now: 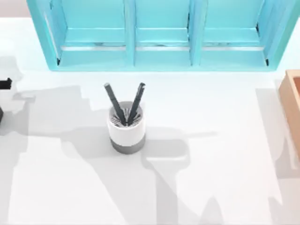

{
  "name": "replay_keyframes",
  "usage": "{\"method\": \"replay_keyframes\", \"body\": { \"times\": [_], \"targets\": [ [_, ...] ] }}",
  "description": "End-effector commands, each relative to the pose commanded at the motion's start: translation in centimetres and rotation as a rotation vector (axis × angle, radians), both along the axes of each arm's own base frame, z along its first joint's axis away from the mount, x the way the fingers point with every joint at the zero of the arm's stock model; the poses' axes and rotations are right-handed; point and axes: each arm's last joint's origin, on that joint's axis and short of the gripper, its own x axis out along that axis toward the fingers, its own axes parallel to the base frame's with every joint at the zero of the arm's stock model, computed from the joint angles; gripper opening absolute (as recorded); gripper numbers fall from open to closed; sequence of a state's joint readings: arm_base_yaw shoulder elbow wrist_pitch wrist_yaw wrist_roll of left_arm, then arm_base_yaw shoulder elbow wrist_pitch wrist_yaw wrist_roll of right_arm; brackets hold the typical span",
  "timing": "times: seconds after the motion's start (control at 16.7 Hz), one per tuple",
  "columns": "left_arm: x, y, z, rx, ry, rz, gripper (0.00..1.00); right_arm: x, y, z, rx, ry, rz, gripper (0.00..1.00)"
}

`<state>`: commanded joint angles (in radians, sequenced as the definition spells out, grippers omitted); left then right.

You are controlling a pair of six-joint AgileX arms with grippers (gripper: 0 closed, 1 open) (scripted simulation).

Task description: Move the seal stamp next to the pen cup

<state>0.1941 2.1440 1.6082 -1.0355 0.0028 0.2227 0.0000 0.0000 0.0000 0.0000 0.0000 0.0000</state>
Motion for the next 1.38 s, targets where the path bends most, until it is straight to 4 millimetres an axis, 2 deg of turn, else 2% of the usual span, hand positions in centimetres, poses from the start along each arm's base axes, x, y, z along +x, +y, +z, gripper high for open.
{"method": "replay_keyframes", "body": {
  "times": [0.24,0.36,0.48,0.6,0.84,0.96,1.38],
  "targets": [
    [0.0,-0.1,0.1,-0.001,-0.001,-0.002,0.00,0.0,0.0,0.0,0.000,0.000,0.000,1.00],
    [0.5,-1.3,1.0,-0.002,-0.001,-0.006,0.00,0.0,0.0,0.0,0.000,0.000,0.000,1.00],
    [1.2,-3.5,3.1,-0.003,-0.005,-0.009,0.00,0.0,0.0,0.0,0.000,0.000,0.000,1.00],
    [1.6,-6.3,6.0,-0.004,0.004,-0.008,0.00,0.0,0.0,0.0,0.000,0.000,0.000,1.00],
    [0.6,-11.9,11.8,0.000,0.015,-0.004,0.00,0.0,0.0,0.0,0.000,0.000,0.000,1.00],
    [-0.1,-13.6,13.6,0.000,0.003,-0.002,0.00,0.0,0.0,0.0,0.000,0.000,0.000,1.00],
    [-0.5,-14.4,14.1,-0.001,-0.009,-0.002,0.00,0.0,0.0,0.0,0.000,0.000,0.000,1.00]
  ]
}}
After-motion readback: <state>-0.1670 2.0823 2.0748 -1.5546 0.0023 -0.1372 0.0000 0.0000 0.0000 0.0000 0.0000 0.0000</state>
